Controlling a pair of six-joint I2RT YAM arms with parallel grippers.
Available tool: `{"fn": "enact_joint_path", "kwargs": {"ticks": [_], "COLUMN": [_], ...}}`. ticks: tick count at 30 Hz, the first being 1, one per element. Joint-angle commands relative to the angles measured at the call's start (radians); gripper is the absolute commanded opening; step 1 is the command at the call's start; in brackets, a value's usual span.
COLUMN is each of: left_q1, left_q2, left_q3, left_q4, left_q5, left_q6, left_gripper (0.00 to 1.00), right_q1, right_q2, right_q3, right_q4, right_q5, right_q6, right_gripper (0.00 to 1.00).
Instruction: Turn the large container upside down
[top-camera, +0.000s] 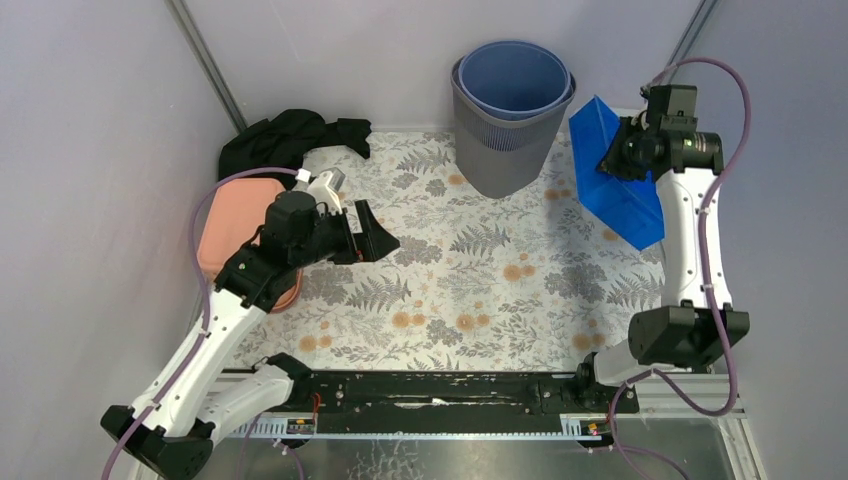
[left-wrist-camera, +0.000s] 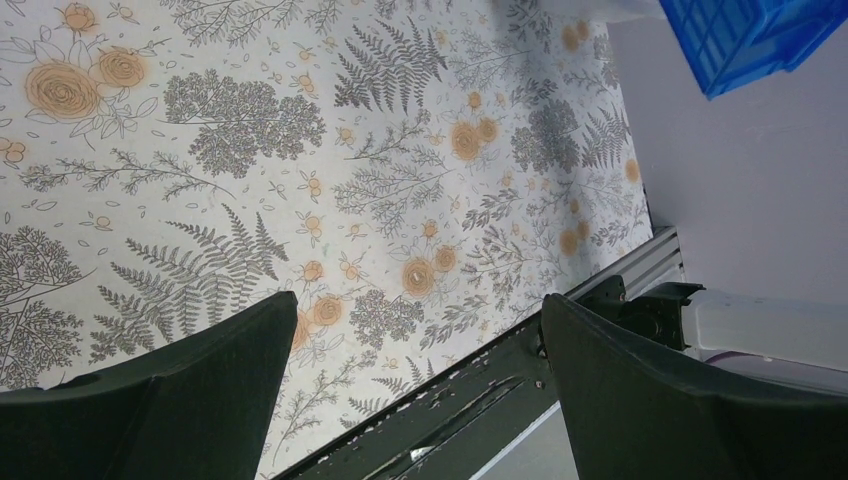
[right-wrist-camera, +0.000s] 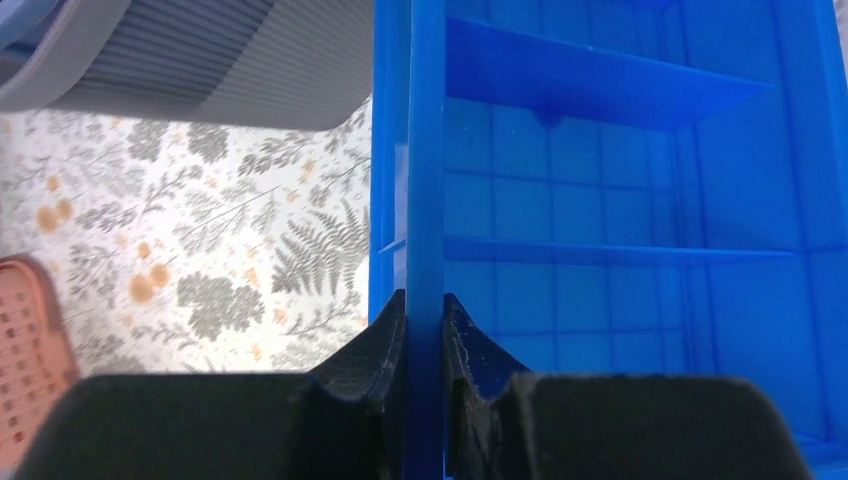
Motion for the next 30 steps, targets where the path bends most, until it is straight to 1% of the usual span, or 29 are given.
{"fn": "enact_joint_path", "kwargs": {"ticks": [1, 6, 14, 19, 30], "left_q1": [-0.007, -0.007, -0.007, -0.007, -0.007], "left_q2": [-0.032, -0.046, -0.056, -0.057, -0.054], "left_q3": [-0.004, -0.015, -0.012, -0.012, -0.011], "left_q4": [0.009, 0.004, 0.002, 0.001, 0.003], "left_q5": [0.004, 0.003, 0.006, 0.007, 0.010], "left_q6": [-0.006, -0.007, -0.010, -0.012, -0.019], "left_gripper": [1.00, 1.00, 1.00, 1.00, 1.00], "right_q1": [0.001, 0.001, 0.001, 0.001, 0.008], "right_q2": [-0.126, -0.217, -0.332, -0.379, -0.508], "right_q3": [-0.069, -0.133, -0.168, -0.230, -0.394], "right_q4": [0.144, 0.167, 0.141, 0.111, 0.130], "right_q5": [-0.118, -0.170, -0.215, -0.260, -0.508], "right_q6": [0.044, 0.070, 0.081, 0.067, 0.105], "right_gripper": [0.00, 0.00, 0.00, 0.00, 0.00]}}
